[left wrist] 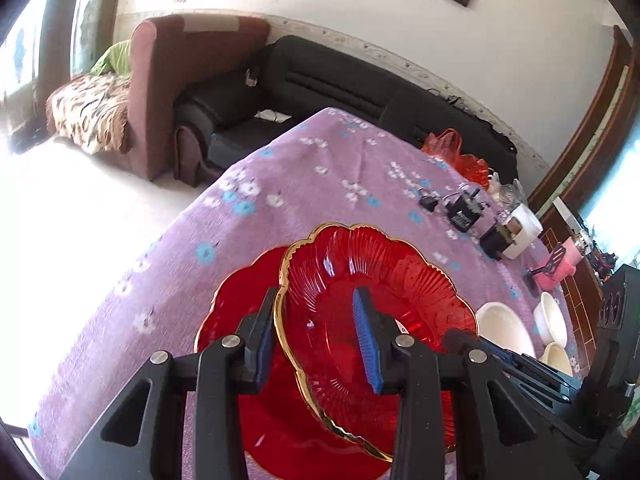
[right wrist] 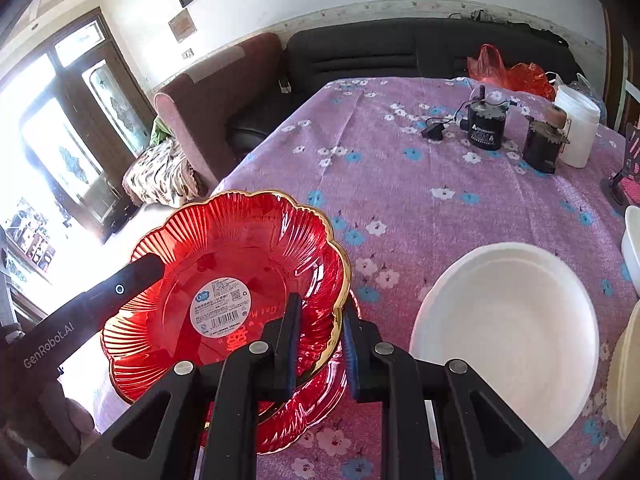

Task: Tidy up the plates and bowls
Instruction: 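Carry the red plate with both grippers and lower it onto the larger red plate, then open both grippers and withdraw from the stacked red plates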

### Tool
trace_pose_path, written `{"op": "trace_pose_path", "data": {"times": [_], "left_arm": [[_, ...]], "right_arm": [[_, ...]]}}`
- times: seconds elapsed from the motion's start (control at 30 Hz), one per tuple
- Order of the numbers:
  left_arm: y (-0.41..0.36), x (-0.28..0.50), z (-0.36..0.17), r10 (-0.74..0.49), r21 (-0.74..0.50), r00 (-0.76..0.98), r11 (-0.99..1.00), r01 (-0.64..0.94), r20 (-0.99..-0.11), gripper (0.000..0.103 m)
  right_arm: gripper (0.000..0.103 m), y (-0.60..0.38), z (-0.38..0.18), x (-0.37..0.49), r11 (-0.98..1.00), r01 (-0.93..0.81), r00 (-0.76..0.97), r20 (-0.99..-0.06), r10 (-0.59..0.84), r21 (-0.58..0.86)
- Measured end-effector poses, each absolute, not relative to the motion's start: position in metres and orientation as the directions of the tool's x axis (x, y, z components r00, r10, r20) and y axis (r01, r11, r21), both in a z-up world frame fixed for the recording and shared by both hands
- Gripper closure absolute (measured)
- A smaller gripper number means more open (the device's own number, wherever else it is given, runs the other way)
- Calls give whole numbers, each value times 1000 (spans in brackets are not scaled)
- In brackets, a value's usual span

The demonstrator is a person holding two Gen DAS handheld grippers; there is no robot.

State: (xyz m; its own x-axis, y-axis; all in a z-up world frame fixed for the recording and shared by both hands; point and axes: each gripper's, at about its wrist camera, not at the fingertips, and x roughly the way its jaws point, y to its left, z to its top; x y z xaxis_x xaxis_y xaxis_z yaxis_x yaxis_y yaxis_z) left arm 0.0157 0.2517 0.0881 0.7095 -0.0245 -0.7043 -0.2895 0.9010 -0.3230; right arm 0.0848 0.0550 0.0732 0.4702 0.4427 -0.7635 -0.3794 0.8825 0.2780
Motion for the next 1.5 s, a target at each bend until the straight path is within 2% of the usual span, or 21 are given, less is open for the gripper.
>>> {"op": "trace_pose_path", "data": {"times": [0.43,0.57,0.67,0.73,0.87,0.97,1.2,1.5], "left_arm": [[269,15,38,-7,-292,641,894,-340,-767,67],[268,18,37,-12,-278,637,905,-320,-771,63],[263,22,39,-23,-250,619,926,-283,-785,52],[258,26,39,-22,-220,601,941,-258,-799,50],[252,31,44,-12,-159,571,965,-209,-821,49],[253,31,50,-8,-140,568,972,-189,-823,39],[268,10,75,-53,-231,662,955,-184,-747,37],[247,-47,99,140,-113,792,960,-255,-594,28]], "right_arm": [[82,83,27,79,904,-368,434,-819,376,220],[82,87,29,77,910,-369,463,-811,358,191],[77,85,28,76,913,-364,478,-805,352,183],[76,84,28,74,908,-373,489,-793,365,188],[62,85,32,70,902,-391,519,-765,382,184],[47,87,38,66,904,-400,551,-748,370,153],[44,78,57,63,909,-388,611,-697,376,150],[44,66,105,67,933,-355,704,-643,302,50]]}}
